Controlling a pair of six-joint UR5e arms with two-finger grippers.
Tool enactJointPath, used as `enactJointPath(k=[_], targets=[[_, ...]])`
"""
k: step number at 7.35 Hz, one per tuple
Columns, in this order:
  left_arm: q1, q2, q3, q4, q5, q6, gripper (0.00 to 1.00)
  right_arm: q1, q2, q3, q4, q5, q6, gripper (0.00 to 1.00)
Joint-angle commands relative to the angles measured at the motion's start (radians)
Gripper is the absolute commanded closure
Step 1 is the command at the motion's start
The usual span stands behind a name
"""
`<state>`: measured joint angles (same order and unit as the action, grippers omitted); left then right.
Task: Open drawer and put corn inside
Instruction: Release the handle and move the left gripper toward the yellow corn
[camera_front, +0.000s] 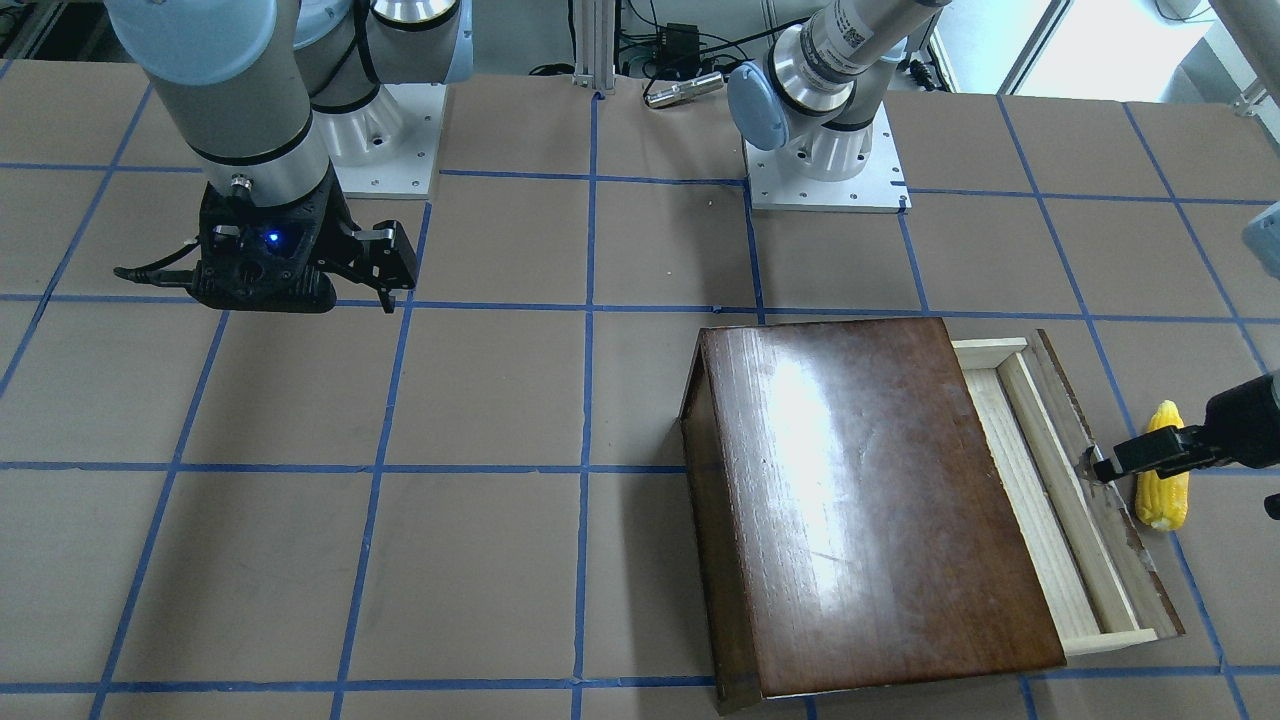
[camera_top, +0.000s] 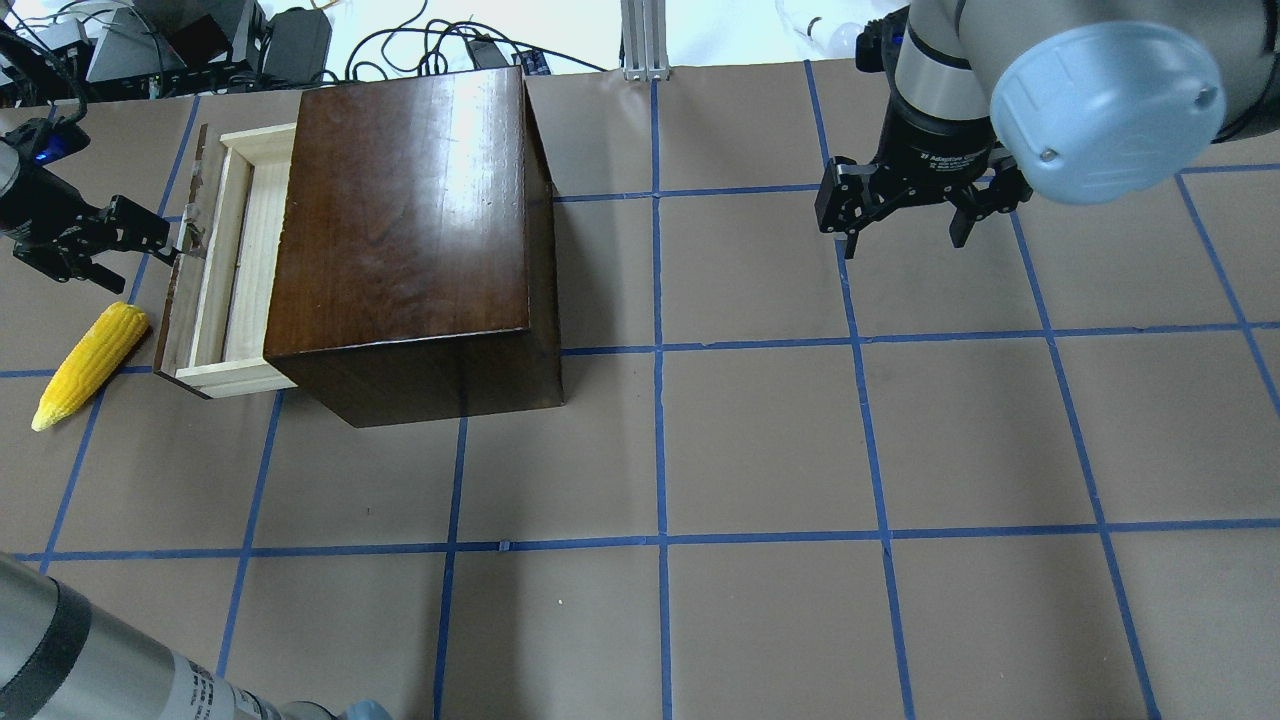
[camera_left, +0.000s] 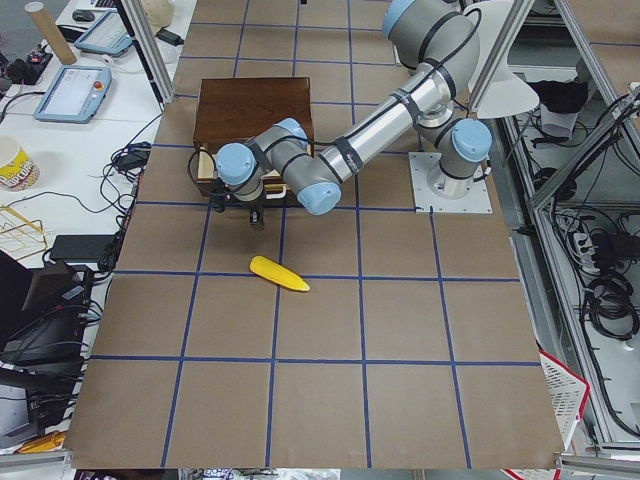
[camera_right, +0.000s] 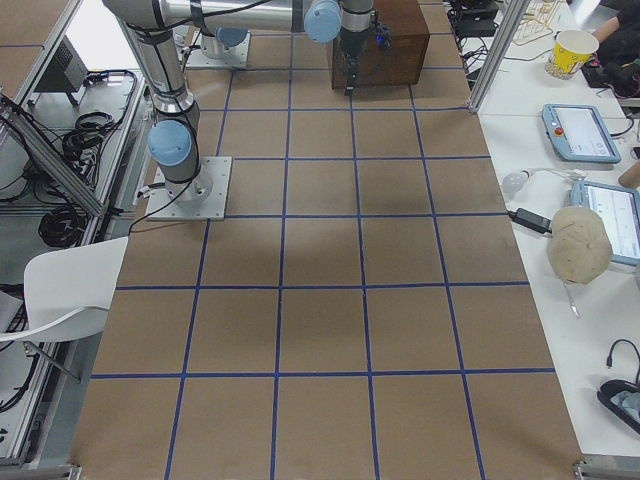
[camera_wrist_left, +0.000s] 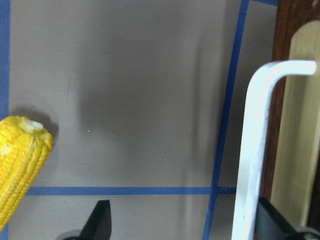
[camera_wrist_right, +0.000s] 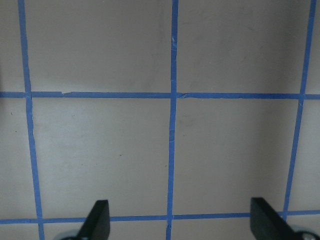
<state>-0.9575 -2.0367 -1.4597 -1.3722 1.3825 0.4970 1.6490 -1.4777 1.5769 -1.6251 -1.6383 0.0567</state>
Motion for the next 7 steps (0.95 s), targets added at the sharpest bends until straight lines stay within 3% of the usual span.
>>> enactJointPath(k=[1,2,5,7], targets=[[-0.001,0.022,0.018,-0.024,0.001,0.0,0.0,0.0,0.0,0.0,0.001,0.0,0.0,0.0],[-0.003,0.036,0.019,-0.028,0.025,0.0,0.0,0.0,0.0,0.0,0.001,0.0,0.0,0.0],[0.022,0.059,0.019,-0.01,0.182,0.232,0.0,0.0,0.0,0.002,-0.001,0.0,0.0,0.0],[0.048,0.037,0.01,0.063,0.191,0.334,0.0,0.0,0.0,0.0,0.001,0.0,0.0,0.0]])
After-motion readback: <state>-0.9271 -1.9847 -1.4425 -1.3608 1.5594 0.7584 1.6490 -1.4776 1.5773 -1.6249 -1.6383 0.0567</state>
